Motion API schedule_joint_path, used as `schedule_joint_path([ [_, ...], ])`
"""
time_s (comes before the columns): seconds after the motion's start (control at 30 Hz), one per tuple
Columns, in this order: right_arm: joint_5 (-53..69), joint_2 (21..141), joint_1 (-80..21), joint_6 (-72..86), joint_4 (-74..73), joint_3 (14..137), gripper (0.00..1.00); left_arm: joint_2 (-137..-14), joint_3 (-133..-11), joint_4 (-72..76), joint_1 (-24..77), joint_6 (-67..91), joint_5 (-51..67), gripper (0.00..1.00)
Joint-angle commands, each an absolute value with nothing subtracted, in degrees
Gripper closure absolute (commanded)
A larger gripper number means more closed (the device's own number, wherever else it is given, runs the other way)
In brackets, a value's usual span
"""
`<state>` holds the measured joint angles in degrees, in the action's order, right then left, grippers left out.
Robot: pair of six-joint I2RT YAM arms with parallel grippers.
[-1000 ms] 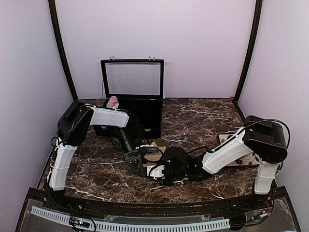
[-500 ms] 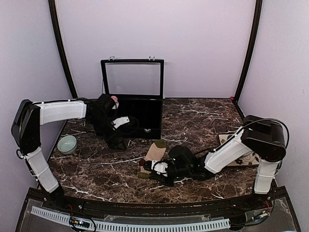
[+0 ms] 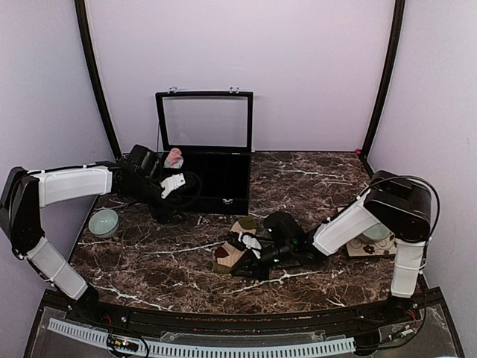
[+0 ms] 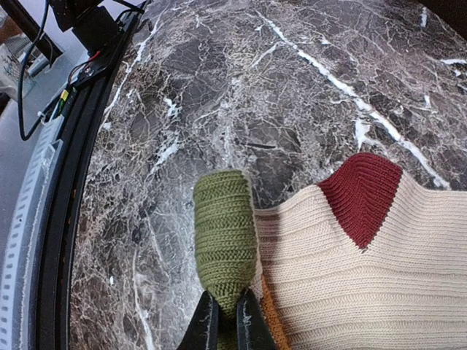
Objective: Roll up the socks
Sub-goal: Roll the sock at the center of the board.
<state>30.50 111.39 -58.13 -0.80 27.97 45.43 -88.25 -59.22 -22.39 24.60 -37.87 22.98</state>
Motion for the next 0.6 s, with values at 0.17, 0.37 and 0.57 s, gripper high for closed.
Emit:
schedule_joint_path([
  [0.17, 35.4, 120.3, -53.9, 18.8, 12.7, 44.2, 1.00, -84.2, -54.9, -25.6, 39.2, -50.0, 29.6, 0.36],
  [0.37, 36.4, 122.1, -53.5, 22.2, 12.4, 44.3, 1.00, -91.7, -59.1, -29.7, 45.8, -50.9, 32.3, 0.54],
  [0.57, 36.2, 123.5, -53.0, 23.2, 11.3, 44.5, 1.00, -96.1, -59.8, -27.3, 48.8, -52.5, 30.8, 0.62],
])
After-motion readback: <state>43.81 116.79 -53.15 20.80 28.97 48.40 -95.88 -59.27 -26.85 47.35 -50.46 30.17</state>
